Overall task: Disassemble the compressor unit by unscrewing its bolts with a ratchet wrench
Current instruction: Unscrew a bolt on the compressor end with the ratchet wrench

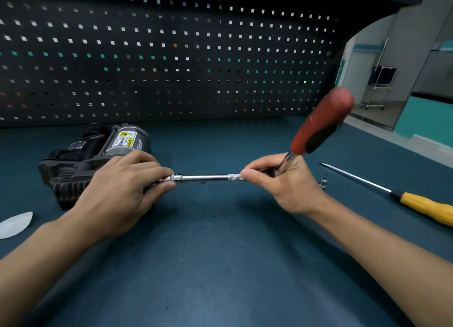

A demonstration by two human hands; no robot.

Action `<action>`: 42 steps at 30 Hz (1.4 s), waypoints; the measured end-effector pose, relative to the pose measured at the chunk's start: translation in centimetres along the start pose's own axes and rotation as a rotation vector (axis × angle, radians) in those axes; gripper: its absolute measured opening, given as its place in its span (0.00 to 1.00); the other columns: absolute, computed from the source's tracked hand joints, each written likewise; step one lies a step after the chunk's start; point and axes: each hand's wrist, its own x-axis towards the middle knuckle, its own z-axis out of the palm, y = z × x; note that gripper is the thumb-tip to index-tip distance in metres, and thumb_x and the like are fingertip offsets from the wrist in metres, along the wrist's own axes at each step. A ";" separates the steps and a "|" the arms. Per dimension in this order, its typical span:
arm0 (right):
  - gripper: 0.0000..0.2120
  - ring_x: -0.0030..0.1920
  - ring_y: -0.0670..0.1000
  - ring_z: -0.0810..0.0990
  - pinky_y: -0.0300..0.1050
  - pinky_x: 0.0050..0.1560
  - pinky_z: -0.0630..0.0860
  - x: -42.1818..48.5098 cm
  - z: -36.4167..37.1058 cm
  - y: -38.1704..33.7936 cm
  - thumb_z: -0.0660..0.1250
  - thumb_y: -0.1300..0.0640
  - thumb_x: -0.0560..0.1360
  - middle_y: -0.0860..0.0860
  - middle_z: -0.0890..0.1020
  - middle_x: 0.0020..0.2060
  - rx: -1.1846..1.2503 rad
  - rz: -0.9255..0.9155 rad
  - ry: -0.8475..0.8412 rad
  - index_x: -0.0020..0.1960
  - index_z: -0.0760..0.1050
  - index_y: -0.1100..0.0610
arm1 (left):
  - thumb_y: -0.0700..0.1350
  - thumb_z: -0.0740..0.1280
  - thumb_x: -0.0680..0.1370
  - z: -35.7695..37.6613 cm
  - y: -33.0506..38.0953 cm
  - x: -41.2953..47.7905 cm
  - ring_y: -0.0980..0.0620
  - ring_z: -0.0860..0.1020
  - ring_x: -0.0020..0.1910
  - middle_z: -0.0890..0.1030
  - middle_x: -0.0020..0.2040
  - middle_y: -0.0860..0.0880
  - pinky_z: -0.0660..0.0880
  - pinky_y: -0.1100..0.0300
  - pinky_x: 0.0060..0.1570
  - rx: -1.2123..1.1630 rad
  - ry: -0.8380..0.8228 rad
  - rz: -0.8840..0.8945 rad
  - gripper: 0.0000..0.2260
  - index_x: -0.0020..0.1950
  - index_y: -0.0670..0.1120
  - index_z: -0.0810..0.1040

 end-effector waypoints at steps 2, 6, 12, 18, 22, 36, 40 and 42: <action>0.06 0.33 0.47 0.76 0.41 0.35 0.70 0.1 0.0 0.1 0.77 0.59 0.73 0.55 0.84 0.33 -0.003 0.023 0.007 0.39 0.86 0.49 | 0.59 0.56 0.79 0.1 -0.1 0.0 0.52 0.76 0.51 0.79 0.43 0.61 0.75 0.47 0.45 -0.001 0.011 0.005 0.17 0.52 0.53 0.82; 0.07 0.26 0.41 0.76 0.27 0.30 0.68 0.1 0.2 0.2 0.76 0.58 0.72 0.43 0.81 0.26 0.092 0.083 0.015 0.36 0.85 0.50 | 0.59 0.56 0.80 0.1 -0.2 0.0 0.52 0.76 0.51 0.79 0.43 0.61 0.75 0.48 0.45 -0.002 0.018 0.012 0.17 0.51 0.53 0.82; 0.08 0.25 0.46 0.67 0.35 0.25 0.63 0.2 0.4 -0.4 0.75 0.54 0.73 0.49 0.82 0.29 0.159 0.254 0.060 0.36 0.85 0.55 | 0.58 0.57 0.80 0.1 -0.1 0.1 0.51 0.76 0.50 0.79 0.42 0.61 0.75 0.47 0.44 -0.010 0.025 0.024 0.17 0.51 0.52 0.82; 0.11 0.23 0.44 0.64 0.34 0.21 0.59 0.2 0.6 -1.3 0.72 0.58 0.77 0.58 0.84 0.35 0.283 0.393 0.094 0.37 0.81 0.61 | 0.58 0.57 0.80 0.1 -0.2 0.0 0.50 0.76 0.49 0.80 0.42 0.60 0.76 0.46 0.43 -0.022 0.034 0.033 0.18 0.51 0.51 0.82; 0.13 0.22 0.45 0.60 0.34 0.21 0.56 0.4 0.5 -1.4 0.73 0.53 0.76 0.56 0.84 0.37 0.278 0.502 0.092 0.37 0.79 0.58 | 0.58 0.57 0.79 0.1 -0.1 0.1 0.50 0.77 0.49 0.80 0.41 0.59 0.76 0.46 0.42 -0.030 0.042 0.039 0.17 0.51 0.51 0.83; 0.16 0.19 0.42 0.62 0.32 0.16 0.54 0.6 0.4 -1.6 0.71 0.45 0.76 0.53 0.86 0.36 0.431 0.793 0.063 0.42 0.75 0.58 | 0.58 0.57 0.79 0.0 -0.1 0.1 0.49 0.77 0.50 0.80 0.41 0.60 0.76 0.46 0.43 -0.027 0.024 0.046 0.18 0.51 0.51 0.83; 0.17 0.18 0.41 0.61 0.32 0.14 0.53 0.6 0.2 -1.6 0.71 0.43 0.74 0.48 0.81 0.29 0.478 0.876 0.033 0.41 0.76 0.57 | 0.58 0.58 0.79 0.0 -0.1 0.0 0.50 0.77 0.50 0.80 0.41 0.60 0.75 0.47 0.44 -0.023 0.023 0.044 0.17 0.51 0.51 0.83; 0.18 0.17 0.41 0.61 0.32 0.14 0.53 0.7 0.1 -1.4 0.71 0.41 0.73 0.46 0.77 0.26 0.516 0.919 0.012 0.40 0.76 0.56 | 0.58 0.57 0.79 0.0 -0.1 0.0 0.50 0.77 0.50 0.79 0.41 0.60 0.75 0.47 0.43 -0.021 0.021 0.045 0.17 0.51 0.51 0.83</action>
